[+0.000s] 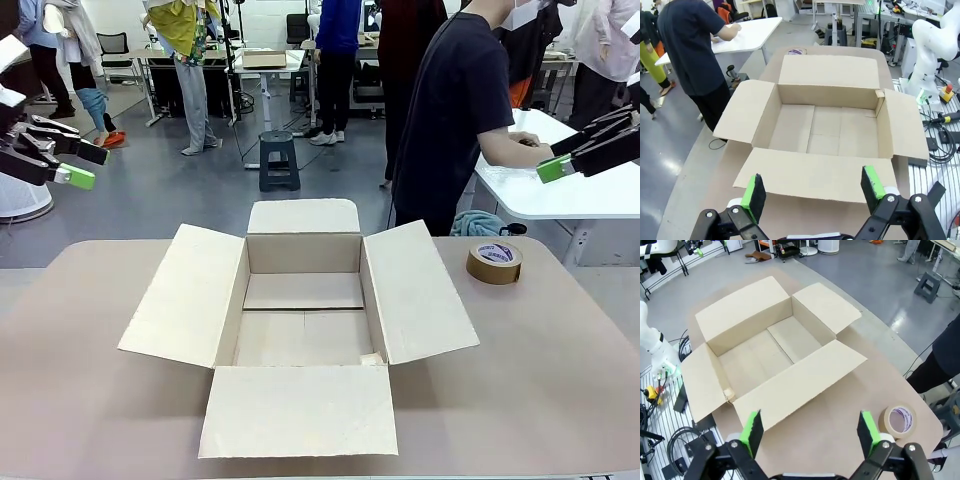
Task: Wrap the clocks to prevent damage.
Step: Open the side flaps of the Package Box.
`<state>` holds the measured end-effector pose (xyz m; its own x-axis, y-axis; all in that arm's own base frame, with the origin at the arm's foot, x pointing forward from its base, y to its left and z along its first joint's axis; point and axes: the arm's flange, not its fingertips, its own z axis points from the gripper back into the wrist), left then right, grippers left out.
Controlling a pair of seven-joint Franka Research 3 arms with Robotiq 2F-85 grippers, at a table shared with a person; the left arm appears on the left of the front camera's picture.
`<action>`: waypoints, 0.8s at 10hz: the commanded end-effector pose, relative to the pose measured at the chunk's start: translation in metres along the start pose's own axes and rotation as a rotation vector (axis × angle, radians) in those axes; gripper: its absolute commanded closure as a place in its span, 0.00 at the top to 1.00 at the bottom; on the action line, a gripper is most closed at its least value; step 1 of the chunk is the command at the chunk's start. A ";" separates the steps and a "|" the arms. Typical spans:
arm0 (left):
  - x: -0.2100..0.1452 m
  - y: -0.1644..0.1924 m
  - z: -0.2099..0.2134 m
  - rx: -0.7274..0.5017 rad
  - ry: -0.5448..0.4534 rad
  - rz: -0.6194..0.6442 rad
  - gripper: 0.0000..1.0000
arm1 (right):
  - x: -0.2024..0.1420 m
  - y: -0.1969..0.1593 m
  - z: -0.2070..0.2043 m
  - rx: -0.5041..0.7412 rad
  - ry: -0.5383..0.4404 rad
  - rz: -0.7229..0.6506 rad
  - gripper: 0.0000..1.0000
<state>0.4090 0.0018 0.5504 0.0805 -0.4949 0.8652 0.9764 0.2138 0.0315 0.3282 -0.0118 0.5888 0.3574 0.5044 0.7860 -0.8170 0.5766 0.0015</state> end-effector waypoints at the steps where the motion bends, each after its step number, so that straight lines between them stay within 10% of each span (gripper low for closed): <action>1: 0.001 0.000 0.001 -0.001 -0.025 -0.020 1.00 | -0.001 -0.002 -0.002 0.017 -0.004 0.015 1.00; 2: 0.001 0.000 0.001 -0.001 -0.025 -0.020 1.00 | -0.001 -0.002 -0.002 0.017 -0.004 0.015 1.00; 3: 0.000 0.000 0.000 -0.001 0.000 -0.001 1.00 | 0.000 0.000 0.000 -0.001 0.003 -0.001 0.77; 4: 0.001 -0.001 -0.003 -0.021 -0.005 0.033 0.42 | -0.010 0.009 0.014 0.008 -0.028 -0.016 0.41; 5: 0.002 -0.001 -0.006 -0.030 -0.004 0.039 0.42 | -0.017 0.017 0.020 0.000 -0.033 -0.031 0.19; 6: 0.003 -0.001 -0.007 -0.032 -0.007 0.037 0.00 | -0.022 0.024 0.023 -0.030 -0.008 -0.026 0.00; 7: 0.004 0.000 -0.006 -0.023 -0.010 0.044 0.36 | -0.025 0.028 0.025 -0.013 -0.007 -0.025 0.00; 8: 0.001 0.000 -0.003 -0.028 -0.023 0.052 0.00 | -0.028 0.029 0.025 -0.017 0.002 -0.032 0.00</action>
<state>0.4086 -0.0038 0.5464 0.1078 -0.4940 0.8628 0.9795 0.2013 -0.0071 0.2894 -0.0298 0.5897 0.3720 0.4873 0.7901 -0.7991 0.6012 0.0054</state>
